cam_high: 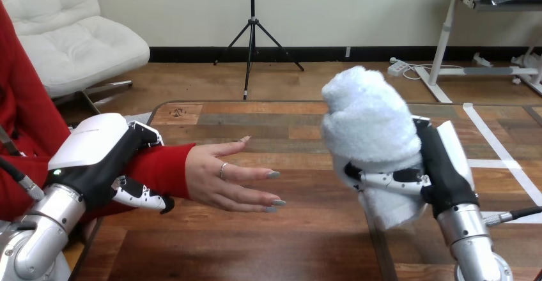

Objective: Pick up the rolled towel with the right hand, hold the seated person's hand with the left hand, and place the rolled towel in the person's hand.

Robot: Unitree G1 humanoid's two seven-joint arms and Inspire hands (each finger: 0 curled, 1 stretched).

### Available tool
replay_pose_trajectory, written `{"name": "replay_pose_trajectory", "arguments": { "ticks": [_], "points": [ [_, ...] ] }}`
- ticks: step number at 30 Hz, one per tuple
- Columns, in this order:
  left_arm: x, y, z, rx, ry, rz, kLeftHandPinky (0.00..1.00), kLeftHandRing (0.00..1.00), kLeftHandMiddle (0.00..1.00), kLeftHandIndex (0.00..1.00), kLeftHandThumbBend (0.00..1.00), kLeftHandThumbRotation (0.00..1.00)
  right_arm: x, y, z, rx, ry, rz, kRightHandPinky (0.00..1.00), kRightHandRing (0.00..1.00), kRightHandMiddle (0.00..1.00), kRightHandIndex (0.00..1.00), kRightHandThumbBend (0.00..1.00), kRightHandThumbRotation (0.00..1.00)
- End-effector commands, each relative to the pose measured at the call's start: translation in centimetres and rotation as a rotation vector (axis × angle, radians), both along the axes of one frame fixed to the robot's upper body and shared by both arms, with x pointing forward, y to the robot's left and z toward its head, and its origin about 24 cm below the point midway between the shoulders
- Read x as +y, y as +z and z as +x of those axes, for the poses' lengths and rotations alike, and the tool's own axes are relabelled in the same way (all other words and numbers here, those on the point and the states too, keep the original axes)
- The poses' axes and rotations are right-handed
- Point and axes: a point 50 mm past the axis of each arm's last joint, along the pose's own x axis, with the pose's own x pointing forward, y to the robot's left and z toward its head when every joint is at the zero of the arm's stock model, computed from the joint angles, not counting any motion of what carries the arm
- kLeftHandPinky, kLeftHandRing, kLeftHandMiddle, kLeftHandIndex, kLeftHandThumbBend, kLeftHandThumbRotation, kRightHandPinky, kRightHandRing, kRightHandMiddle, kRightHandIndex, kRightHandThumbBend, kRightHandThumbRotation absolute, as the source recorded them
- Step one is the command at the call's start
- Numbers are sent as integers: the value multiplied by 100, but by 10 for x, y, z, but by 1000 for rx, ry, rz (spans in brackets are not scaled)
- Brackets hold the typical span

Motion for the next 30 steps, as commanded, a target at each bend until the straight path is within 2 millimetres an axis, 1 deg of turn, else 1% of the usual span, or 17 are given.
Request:
{"name": "replay_pose_trajectory", "arguments": {
  "ticks": [1, 9, 20, 30],
  "points": [
    [-5, 68, 25, -259, -33, -22, 29, 34, 38, 37, 82, 0, 12, 24, 17, -112, 24, 25, 26, 30, 37, 44, 69, 0],
    [-6, 69, 27, -266, -40, -29, 30, 34, 38, 37, 82, 0, 20, 20, 19, -102, 30, 38, 27, 31, 38, 45, 69, 0],
    [-9, 68, 29, -273, -53, -42, 30, 34, 38, 36, 83, 0, 31, 12, 21, -73, 37, 58, 29, 34, 40, 45, 68, 0],
    [-12, 67, 30, -270, -53, -52, 30, 34, 38, 36, 82, 0, 43, 5, 25, -36, 41, 69, 29, 34, 39, 45, 69, 0]
  ]
}}
